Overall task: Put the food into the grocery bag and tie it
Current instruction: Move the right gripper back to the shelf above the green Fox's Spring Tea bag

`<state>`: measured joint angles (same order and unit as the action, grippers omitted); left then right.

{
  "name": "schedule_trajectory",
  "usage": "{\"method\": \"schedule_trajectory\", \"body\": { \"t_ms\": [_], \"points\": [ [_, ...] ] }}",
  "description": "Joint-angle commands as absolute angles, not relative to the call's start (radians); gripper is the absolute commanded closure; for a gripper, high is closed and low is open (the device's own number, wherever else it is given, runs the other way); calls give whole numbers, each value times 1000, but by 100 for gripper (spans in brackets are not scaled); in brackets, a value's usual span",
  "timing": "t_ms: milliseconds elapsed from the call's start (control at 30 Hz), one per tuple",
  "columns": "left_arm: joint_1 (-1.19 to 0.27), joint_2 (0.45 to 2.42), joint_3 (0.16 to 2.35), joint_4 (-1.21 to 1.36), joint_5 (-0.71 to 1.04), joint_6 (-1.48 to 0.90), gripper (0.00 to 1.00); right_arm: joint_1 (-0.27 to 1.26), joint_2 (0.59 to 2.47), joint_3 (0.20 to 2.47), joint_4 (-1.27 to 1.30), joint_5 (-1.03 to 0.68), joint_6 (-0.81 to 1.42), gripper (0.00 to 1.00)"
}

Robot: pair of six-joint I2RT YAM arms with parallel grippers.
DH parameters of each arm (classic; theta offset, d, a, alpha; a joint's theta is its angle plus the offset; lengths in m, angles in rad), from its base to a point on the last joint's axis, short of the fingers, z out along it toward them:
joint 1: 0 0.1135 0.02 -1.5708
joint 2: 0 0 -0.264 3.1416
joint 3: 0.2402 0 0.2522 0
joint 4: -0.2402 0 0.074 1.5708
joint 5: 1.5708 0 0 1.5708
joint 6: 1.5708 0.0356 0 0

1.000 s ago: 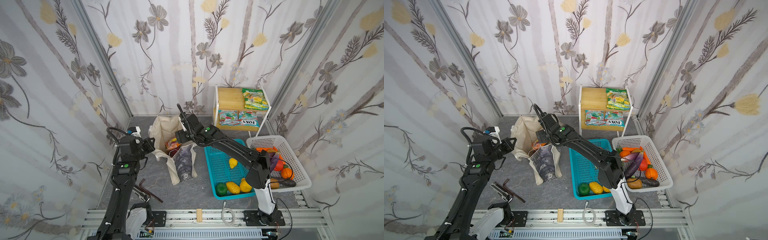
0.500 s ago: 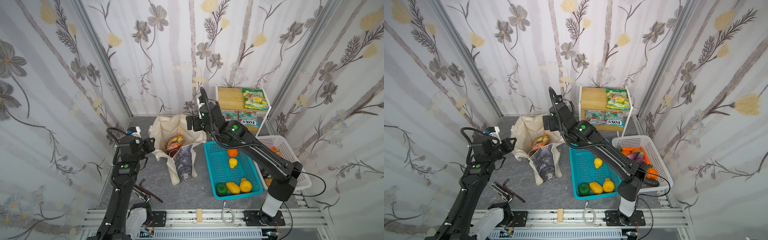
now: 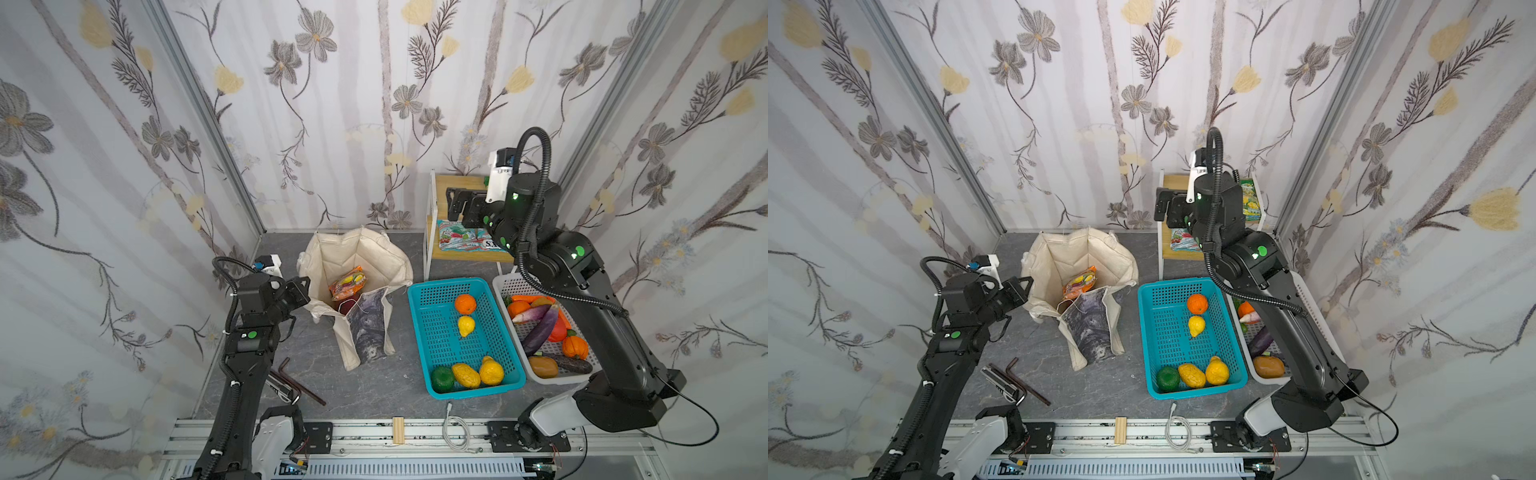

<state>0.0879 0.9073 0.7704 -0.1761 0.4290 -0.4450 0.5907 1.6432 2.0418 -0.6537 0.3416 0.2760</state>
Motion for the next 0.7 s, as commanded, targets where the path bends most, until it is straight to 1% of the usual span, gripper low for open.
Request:
{"method": "schedule_trajectory", "body": {
  "t_ms": [0, 133, 300, 467, 667],
  "points": [
    [88, 917, 784, -129, 447, -448, 100, 477, 1644, 2055, -689, 299, 240, 0],
    [87, 929, 788, -129, 459, -451, 100, 328, 1702, 2090, -706, 307, 212, 0],
    [88, 927, 790, -129, 462, -449, 100, 200, 1810, 2165, -759, 267, 215, 0],
    [89, 928, 785, -129, 466, -451, 100, 142, 1897, 2194, -775, 202, 205, 0],
    [88, 924, 773, -129, 463, -451, 100, 133, 1949, 2195, -784, 173, 199, 2]
  ]
}}
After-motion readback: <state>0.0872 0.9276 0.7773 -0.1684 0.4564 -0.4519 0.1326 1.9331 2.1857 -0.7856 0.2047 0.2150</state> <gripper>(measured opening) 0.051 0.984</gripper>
